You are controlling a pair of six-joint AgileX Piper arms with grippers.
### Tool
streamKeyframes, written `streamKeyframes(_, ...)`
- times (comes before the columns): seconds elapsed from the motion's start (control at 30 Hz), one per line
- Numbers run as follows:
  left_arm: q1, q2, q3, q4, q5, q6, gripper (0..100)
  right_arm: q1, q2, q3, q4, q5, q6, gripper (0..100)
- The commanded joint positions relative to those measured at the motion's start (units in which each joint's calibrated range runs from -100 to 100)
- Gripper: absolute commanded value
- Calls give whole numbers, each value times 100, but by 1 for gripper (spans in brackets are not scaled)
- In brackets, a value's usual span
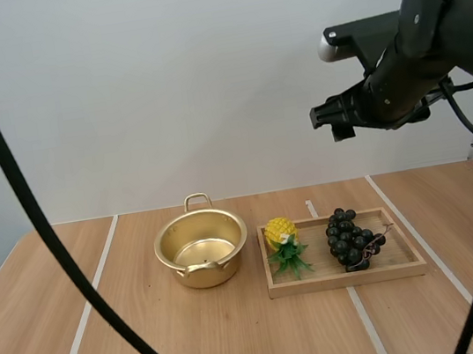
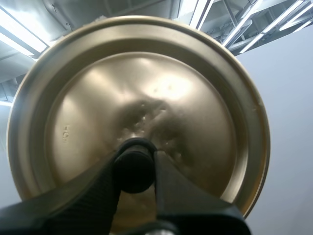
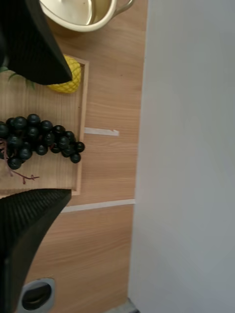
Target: Open the pot, put the grape inside, and close it
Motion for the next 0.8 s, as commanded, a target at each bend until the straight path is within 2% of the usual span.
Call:
streamKeyframes(0.0, -19, -32, -79, 98, -110, -63, 0, -202, 383, -38, 284, 143, 41, 100)
streamKeyframes(0.17, -19, -32, -83, 146, -126, -63, 0, -439, 974, -38, 750, 511, -75, 100)
streamKeyframes(0.3, -19, -32, -83, 146, -126, -63, 0, -532, 1271, -38, 866, 725, -113, 100)
streamKeyframes(0.53, -19, -21, -83, 156, -161, -52, 0, -532, 1739, -38, 1298, 834, -600, 100)
streamKeyframes(0.77, -19, -9, -83, 159, -178, -52, 0, -525, 2536, -38, 1297, 691, -785, 100)
